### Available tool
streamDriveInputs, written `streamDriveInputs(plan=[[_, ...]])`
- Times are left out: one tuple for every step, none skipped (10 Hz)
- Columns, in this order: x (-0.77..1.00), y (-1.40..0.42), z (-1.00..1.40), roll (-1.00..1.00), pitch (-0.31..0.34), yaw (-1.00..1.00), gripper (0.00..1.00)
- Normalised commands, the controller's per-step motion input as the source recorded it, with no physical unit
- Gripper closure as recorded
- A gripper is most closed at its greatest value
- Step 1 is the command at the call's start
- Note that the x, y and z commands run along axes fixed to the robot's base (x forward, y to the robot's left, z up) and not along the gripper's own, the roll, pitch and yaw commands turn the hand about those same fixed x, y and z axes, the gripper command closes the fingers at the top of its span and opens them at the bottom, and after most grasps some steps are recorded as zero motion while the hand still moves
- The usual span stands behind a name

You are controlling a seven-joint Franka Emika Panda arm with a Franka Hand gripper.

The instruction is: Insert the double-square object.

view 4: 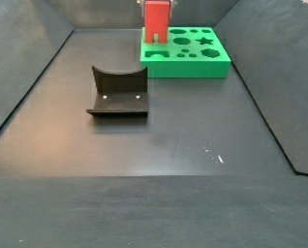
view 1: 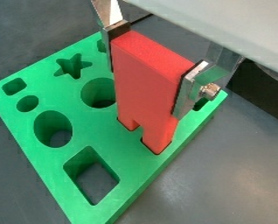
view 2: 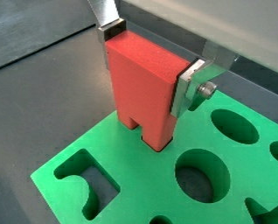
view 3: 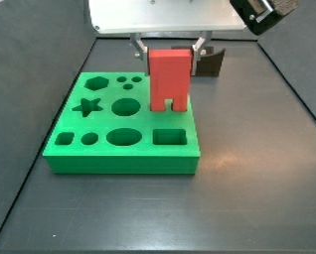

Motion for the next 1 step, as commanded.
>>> streamDriveInputs(plan=[[0.00,0.00,0.00,0.00,0.000,0.00,1.00]])
